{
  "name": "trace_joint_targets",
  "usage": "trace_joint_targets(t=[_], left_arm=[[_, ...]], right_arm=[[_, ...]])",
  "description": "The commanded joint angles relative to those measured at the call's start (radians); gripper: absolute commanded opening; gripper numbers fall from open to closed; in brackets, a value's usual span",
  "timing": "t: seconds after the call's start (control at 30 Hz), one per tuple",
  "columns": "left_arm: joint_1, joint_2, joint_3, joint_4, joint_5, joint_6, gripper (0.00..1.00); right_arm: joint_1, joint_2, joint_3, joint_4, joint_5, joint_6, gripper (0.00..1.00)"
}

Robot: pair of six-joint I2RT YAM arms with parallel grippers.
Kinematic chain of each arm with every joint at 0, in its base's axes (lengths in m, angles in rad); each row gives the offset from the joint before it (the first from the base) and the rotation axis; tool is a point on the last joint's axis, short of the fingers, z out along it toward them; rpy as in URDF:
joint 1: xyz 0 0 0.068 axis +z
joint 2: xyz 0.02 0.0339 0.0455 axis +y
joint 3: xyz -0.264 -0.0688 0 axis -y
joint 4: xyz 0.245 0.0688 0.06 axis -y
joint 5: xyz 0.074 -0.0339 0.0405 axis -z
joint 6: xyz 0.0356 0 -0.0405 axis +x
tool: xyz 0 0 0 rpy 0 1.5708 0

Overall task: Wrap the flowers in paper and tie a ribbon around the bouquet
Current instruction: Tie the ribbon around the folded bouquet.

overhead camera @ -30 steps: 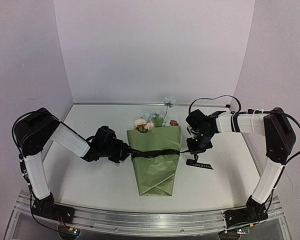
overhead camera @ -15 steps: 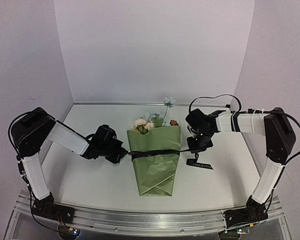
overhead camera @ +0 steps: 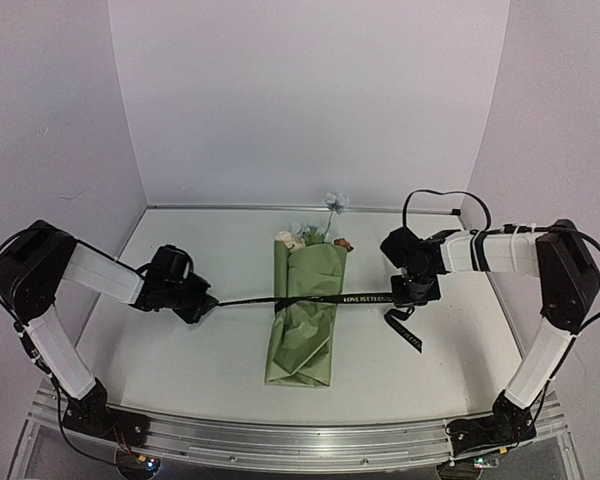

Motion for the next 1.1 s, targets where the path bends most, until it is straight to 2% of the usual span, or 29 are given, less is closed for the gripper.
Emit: trace_joint_targets(t=[0.0, 0.07, 0.2, 0.43, 0.67, 1.07], left_arm=[[0.297, -0.133, -0.167, -0.042, 0.073, 0.166, 0.00], [0.410, -0.160, -0.184, -0.061, 0.113, 0.220, 0.00], [0.516, -0.170, -0.173, -0.068, 0.166, 0.246, 0.00], [0.583, -0.181, -0.171, -0.072, 0.190, 0.255, 0.00], [0.704, -0.180, -0.169, -0.080, 0.252, 0.285, 0.00], [0.738, -0.162, -0.148, -0.079, 0.279, 0.287, 0.00]], right_arm=[[-0.117, -0.137, -0.152, -0.030, 0.131, 0.162, 0.00], [-0.157, -0.174, -0.202, -0.030, 0.129, 0.203, 0.00], [-0.202, -0.213, -0.248, -0.029, 0.107, 0.241, 0.00], [-0.232, -0.253, -0.274, -0.028, 0.085, 0.257, 0.00], [-0.355, -0.355, -0.376, -0.035, 0.062, 0.297, 0.00], [-0.417, -0.434, -0.432, -0.044, 0.036, 0.306, 0.00]])
